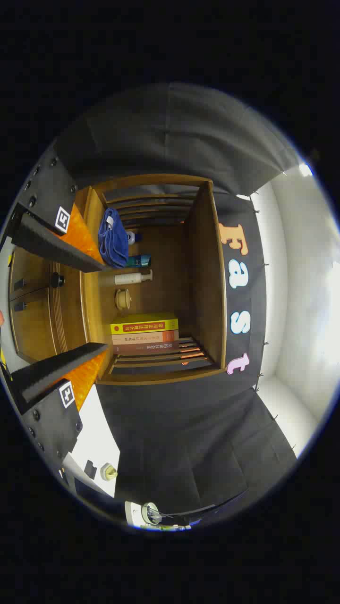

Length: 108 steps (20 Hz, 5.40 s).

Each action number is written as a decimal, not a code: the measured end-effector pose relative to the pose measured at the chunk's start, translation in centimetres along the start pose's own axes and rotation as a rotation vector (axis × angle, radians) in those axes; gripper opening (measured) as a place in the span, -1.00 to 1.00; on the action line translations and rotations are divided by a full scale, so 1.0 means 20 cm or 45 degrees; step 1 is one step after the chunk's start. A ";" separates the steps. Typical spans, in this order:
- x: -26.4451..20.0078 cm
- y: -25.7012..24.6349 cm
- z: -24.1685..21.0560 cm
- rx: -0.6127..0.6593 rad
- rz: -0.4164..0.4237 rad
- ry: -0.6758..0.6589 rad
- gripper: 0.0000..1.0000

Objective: Pull open the drawer, take out the items inside it, and place them on the countertop above the cabinet.

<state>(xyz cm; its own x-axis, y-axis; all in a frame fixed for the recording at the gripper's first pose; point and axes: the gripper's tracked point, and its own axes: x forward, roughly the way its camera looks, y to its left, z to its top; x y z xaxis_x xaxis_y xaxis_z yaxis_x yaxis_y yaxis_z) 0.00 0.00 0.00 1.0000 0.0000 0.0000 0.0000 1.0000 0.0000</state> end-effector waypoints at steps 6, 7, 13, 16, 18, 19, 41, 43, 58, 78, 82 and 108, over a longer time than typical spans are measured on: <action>0.01 -0.02 -0.01 0.007 -0.009 0.005 0.96; 0.01 -0.03 -0.01 0.009 -0.012 0.004 0.96; 0.01 -0.06 -0.01 0.018 -0.029 0.009 0.96; 0.01 -0.07 -0.01 0.019 -0.035 0.012 0.96; 0.02 -0.08 -0.01 0.019 -0.034 0.011 0.97; 0.02 -0.08 -0.01 0.019 -0.034 0.012 0.97; 0.40 0.04 -0.51 0.054 0.097 0.053 0.97; 0.48 0.08 -0.62 0.056 0.121 0.080 0.97; 0.80 0.21 -1.21 -0.104 0.160 0.228 0.87; 0.79 0.24 -1.23 -0.137 0.160 0.291 -0.30; 0.69 0.23 -1.22 -0.127 0.168 0.317 -0.30; -0.03 0.16 -1.15 -0.149 0.263 0.492 -0.31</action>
<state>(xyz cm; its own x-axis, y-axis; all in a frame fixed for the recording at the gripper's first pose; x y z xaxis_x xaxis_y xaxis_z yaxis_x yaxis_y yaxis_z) -0.68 3.26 -22.94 0.9055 0.1774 -0.3855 -0.2218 0.9723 -0.0734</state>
